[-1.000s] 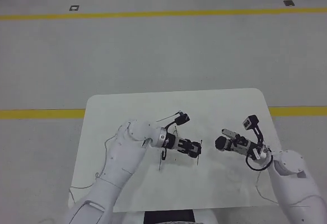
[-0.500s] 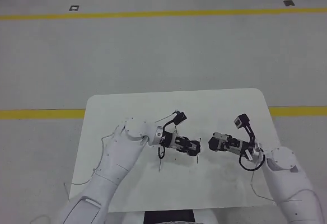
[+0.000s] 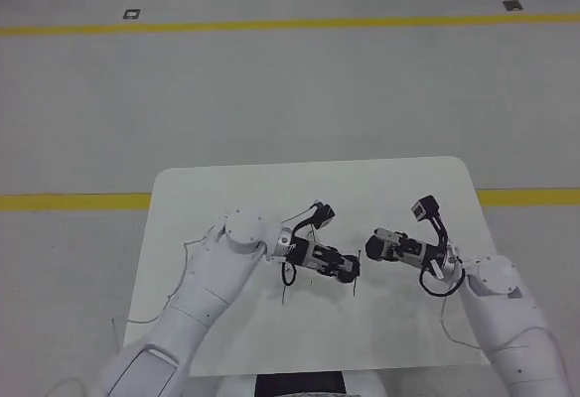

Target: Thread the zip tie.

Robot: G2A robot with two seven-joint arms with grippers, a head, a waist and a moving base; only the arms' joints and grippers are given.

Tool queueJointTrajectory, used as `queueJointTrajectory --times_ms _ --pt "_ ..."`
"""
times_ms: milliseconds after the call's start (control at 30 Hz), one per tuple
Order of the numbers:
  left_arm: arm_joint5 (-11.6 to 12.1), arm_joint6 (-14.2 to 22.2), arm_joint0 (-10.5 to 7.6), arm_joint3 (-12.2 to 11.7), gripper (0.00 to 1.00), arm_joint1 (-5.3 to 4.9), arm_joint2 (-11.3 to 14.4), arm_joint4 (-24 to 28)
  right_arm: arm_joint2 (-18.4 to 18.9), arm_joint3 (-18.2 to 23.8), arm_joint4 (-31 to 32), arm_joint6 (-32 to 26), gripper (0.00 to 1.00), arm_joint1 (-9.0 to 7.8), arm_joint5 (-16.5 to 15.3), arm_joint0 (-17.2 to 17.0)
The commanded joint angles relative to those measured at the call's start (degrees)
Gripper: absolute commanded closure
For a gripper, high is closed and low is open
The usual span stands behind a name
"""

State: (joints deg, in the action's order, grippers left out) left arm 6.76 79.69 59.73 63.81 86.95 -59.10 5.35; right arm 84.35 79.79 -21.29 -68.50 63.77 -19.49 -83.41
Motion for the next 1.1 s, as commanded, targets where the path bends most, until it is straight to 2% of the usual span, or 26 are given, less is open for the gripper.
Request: queueJointTrajectory --times_ms 0,33,100,167,200,233,433,500,633,767,800,833,867,1067 --pt "-0.61 -0.05 -0.56 -0.52 1.00 -0.62 1.31 2.70 -0.44 -0.18 0.44 -1.16 0.41 0.07 0.01 0.89" --pt "-0.63 -0.05 -0.68 -0.69 1.00 -0.87 1.81 4.17 -0.59 -0.27 0.45 -1.63 0.54 0.11 0.01 1.15" --pt "-0.79 -0.05 -1.00 -1.30 1.00 -1.49 2.62 7.76 -0.96 -0.68 0.84 -2.72 0.60 0.18 0.01 1.67" --pt "-0.59 -0.05 -1.43 -1.82 1.00 -2.08 3.38 10.40 -1.31 -1.06 0.96 -3.51 0.62 0.27 0.01 1.88" --pt "-0.38 -0.05 -1.75 -2.14 1.00 -2.42 3.64 10.87 -1.42 -1.27 0.80 -4.08 0.55 0.31 0.01 1.98" --pt "0.18 -0.05 -2.06 -2.20 1.00 -2.66 3.68 10.67 -1.28 -1.79 -0.18 -4.50 0.00 0.37 0.01 1.98" --pt "0.18 -0.05 -2.06 -2.20 1.00 -2.66 3.68 10.67 -1.18 -1.91 -0.43 -4.38 0.00 0.39 0.01 1.96" --pt "-0.27 -1.65 -1.42 -1.73 1.00 -2.77 3.87 11.24 -1.34 -1.72 -0.47 -3.77 0.00 0.42 0.11 1.85" --pt "-0.87 -1.15 -1.35 -1.48 1.00 -3.28 3.88 12.72 -2.07 -1.05 0.85 -3.00 0.00 0.31 0.01 1.68" --pt "-1.82 -3.10 -1.57 -1.22 1.00 -3.83 4.35 11.12 -1.99 -0.33 1.86 -3.50 0.00 0.19 0.01 1.69" --pt "-2.01 -3.89 -1.61 -1.11 1.00 -3.99 4.55 10.38 -2.00 -0.15 1.88 -3.51 0.10 0.19 0.01 1.64" --pt "-2.28 -5.02 -1.72 -0.98 1.00 -4.14 4.75 9.16 -1.99 0.03 2.28 -3.58 0.24 0.17 0.01 1.68" --pt "-2.78 -6.54 -1.88 -0.76 1.00 -4.29 5.22 6.92 -2.00 0.16 2.61 -3.54 0.52 0.17 0.01 1.66" --pt "-4.01 -8.14 -1.60 1.06 1.00 -4.93 6.60 5.33 -2.39 -0.39 3.35 -3.16 0.65 0.27 0.01 1.82"
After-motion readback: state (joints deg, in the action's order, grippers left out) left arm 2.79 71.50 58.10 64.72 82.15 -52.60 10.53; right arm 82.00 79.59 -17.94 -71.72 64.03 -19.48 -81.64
